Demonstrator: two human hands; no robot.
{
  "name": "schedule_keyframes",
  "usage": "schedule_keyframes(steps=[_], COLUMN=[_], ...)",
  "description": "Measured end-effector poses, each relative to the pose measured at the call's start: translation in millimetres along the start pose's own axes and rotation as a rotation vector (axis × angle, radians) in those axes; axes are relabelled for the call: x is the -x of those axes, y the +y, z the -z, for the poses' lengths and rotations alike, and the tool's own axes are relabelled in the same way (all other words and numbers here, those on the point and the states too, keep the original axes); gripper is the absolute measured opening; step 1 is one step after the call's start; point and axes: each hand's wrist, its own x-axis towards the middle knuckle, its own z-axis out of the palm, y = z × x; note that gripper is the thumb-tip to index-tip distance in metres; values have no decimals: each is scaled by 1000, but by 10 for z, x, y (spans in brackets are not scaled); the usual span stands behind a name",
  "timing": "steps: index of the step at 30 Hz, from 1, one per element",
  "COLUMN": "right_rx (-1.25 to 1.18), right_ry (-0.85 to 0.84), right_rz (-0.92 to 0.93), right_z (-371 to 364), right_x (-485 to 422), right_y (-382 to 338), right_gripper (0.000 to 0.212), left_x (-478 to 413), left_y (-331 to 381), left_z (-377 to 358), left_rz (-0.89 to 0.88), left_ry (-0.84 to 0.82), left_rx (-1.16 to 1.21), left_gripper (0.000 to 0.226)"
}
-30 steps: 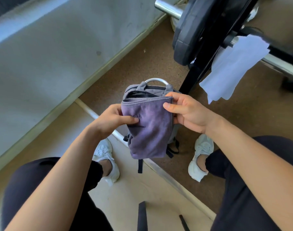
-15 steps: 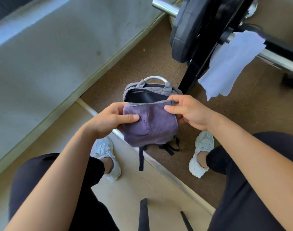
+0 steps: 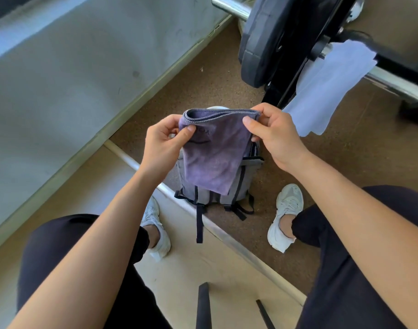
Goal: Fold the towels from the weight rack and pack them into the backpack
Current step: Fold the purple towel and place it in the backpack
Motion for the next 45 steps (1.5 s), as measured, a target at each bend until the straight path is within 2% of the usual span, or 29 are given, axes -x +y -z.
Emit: schedule_keyframes(steps=[7,8,10,12,16,18,21,24,26,29,31,34,37,41,43,45], right_rx=[-57,-90,-177,-302,-545,-607,-695,-731,-725,-661,-606,-483,-470,-234,-131,-114], right_ry=[34,36,28,27,33,70,125,19,-121,-214,-282,-374,-225,17,81,143], right_rz=[-46,-63,-104,-163,-285,-338,-420,-520,-550,-609,-647,-610,-515,-412,-357,-308], right_z=[-53,-54,-50,-36,41,88,144,134,88,1,-57,-147,-199,-205,-230,-256], right_x=[-145,-171,-222,-266,-312,-337,-345,-292,-253,-184,-92,54,112,116,115,112], right_y=[80,85,106,124,152,172,177,138,123,108,95,108,122,127,129,115], right_gripper=[5,4,5,10,28,32,36,46,58,69,66,47,33,19,16,26], left_x=[-150,-169,-181,-172,-134,-128,-108,-62,-42,-44,-57,-74,-84,-56,-27,-15], left_y=[-53,-92,-228,-388,-493,-414,-245,-123,-75,-46,-60,-84,-105,-120,-125,-125], left_z=[-158,-164,-174,-191,-210,-194,-173,-172,-170,-150,-124,-93,-53,2,15,20], left_rz=[128,172,275,375,452,423,427,437,474,533,544,544,551,464,408,328], left_ry=[35,9,-80,-160,-318,-405,-532,-572,-535,-444,-394,-326,-235,-104,8,119], left_rx=[133,146,134,26,-79,0,182,346,454,590,615,576,454,186,108,61], left_gripper=[5,5,29,45,40,48,44,37,32,33,32,37,40,13,21,34])
